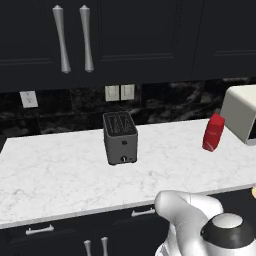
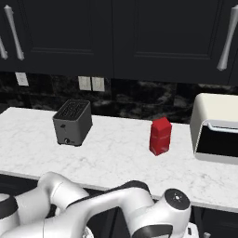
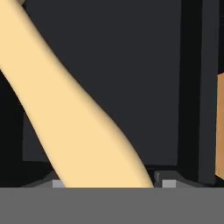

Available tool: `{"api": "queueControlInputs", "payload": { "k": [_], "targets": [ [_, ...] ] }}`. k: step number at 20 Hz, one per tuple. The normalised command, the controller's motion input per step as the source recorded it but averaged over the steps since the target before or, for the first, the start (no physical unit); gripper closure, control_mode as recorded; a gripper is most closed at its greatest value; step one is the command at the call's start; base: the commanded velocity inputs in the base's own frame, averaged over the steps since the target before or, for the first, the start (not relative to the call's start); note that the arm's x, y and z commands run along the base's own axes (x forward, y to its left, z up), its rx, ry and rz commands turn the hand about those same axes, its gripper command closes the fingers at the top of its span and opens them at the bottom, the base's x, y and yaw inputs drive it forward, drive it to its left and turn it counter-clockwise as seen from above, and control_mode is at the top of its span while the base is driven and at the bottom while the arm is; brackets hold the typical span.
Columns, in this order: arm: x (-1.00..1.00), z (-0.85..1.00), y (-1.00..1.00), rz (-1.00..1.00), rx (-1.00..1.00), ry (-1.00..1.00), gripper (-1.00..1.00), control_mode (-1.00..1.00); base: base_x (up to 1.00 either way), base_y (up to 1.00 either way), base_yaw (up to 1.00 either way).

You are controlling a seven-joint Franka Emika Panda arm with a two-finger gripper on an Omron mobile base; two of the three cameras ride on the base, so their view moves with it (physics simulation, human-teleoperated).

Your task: Pick the pizza cutter from the drawer and place it on the counter.

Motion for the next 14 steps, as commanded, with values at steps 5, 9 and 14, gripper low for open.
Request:
{"api": "queueControlInputs", "payload": {
  "k": [5,9,14],
  "targets": [
    [0.70,0.60,0.31,0.00,0.00,-0.17,1.00,-1.00,0.00,0.00,0.00],
    [1.00,0.39,0.15,0.01,0.00,-0.02,1.00,-1.00,0.00,0.00,0.00],
    [1.00,0.07,0.49,0.06,0.00,0.00,1.00,-1.00,0.00,0.00,0.00]
  ]
}}
